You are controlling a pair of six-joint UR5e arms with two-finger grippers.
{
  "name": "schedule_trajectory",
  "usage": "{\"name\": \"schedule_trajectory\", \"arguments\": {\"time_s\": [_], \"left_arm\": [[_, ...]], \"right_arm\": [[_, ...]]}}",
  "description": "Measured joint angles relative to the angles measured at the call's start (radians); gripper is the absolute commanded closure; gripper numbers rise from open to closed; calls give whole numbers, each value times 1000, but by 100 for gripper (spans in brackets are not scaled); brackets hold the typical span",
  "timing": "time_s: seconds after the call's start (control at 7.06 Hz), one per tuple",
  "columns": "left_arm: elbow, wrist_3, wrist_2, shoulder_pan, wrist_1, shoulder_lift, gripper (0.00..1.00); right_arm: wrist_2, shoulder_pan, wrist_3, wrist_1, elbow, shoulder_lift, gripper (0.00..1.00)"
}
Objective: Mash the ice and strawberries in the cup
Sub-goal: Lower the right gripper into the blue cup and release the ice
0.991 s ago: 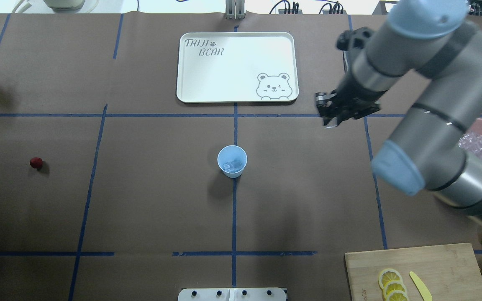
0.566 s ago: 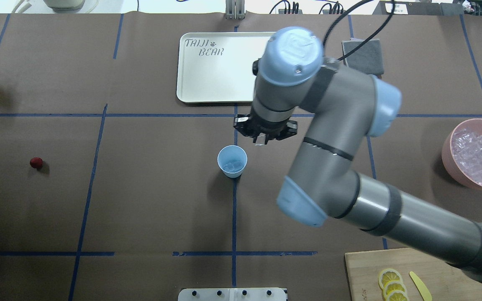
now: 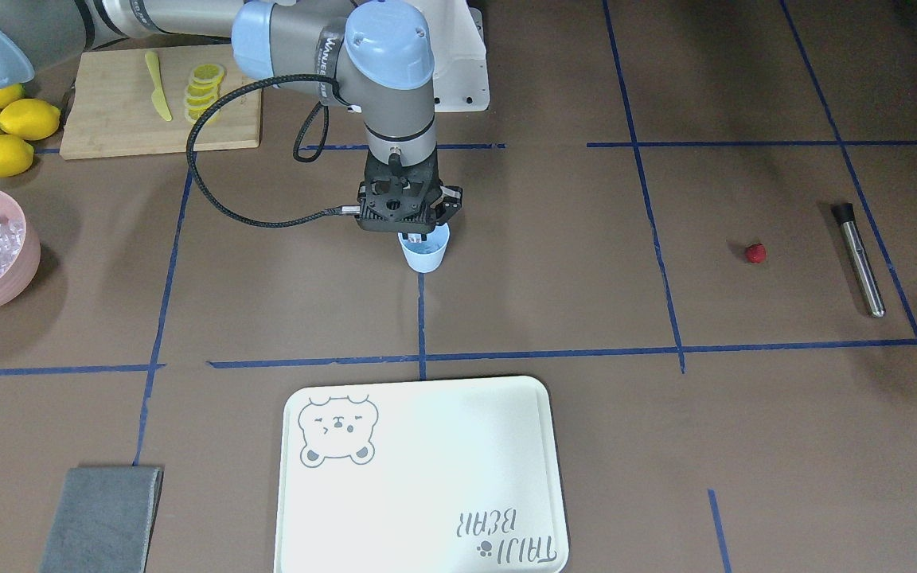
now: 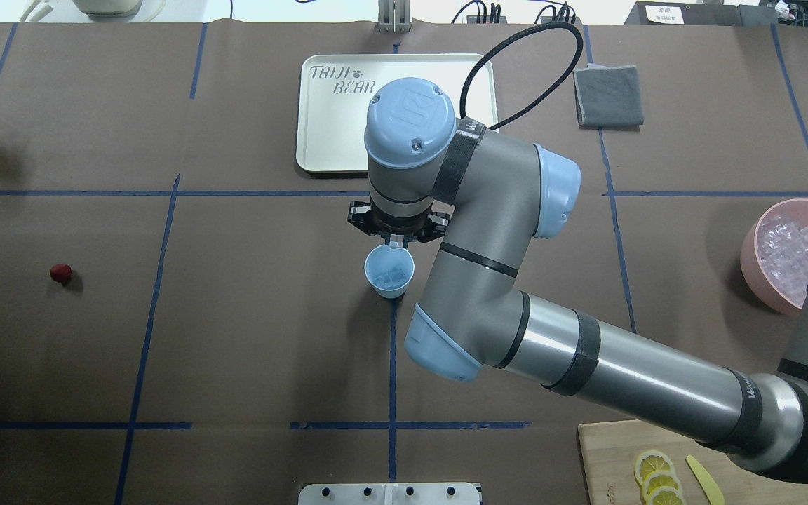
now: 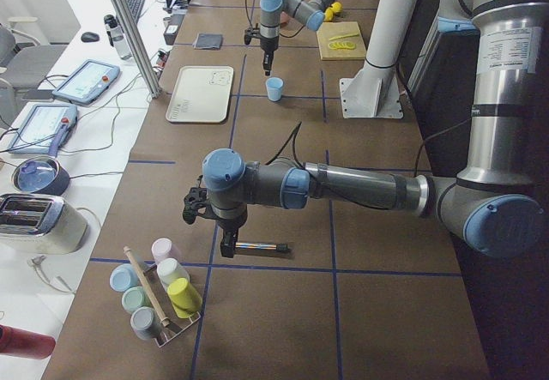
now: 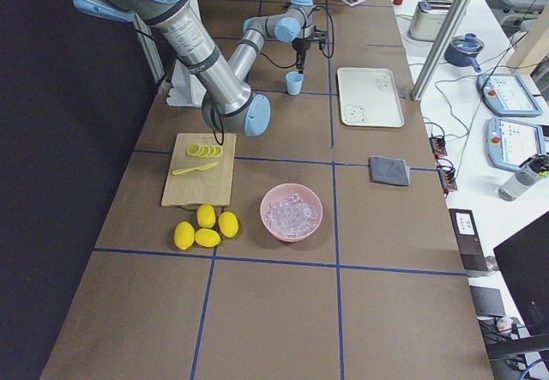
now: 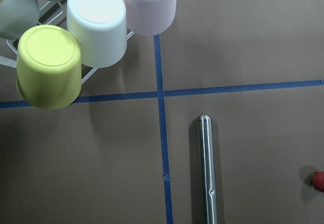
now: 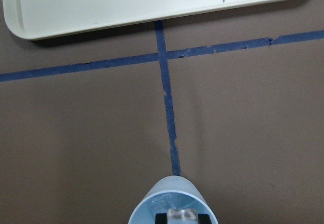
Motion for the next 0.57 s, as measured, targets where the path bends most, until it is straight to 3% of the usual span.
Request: {"name": "schedule_trajectory", "arguments": {"time_s": [0.28, 0.42, 0.57], "left_arm": [[1, 0, 0, 0, 0, -1, 0], [1, 0, 0, 0, 1, -1, 0], [1, 0, 0, 0, 1, -1, 0]], "right_arm": [[-1, -13, 2, 4, -17, 10, 94], [-2, -17, 1, 4, -19, 11, 79], [-1, -20, 1, 4, -20, 12, 72]]}}
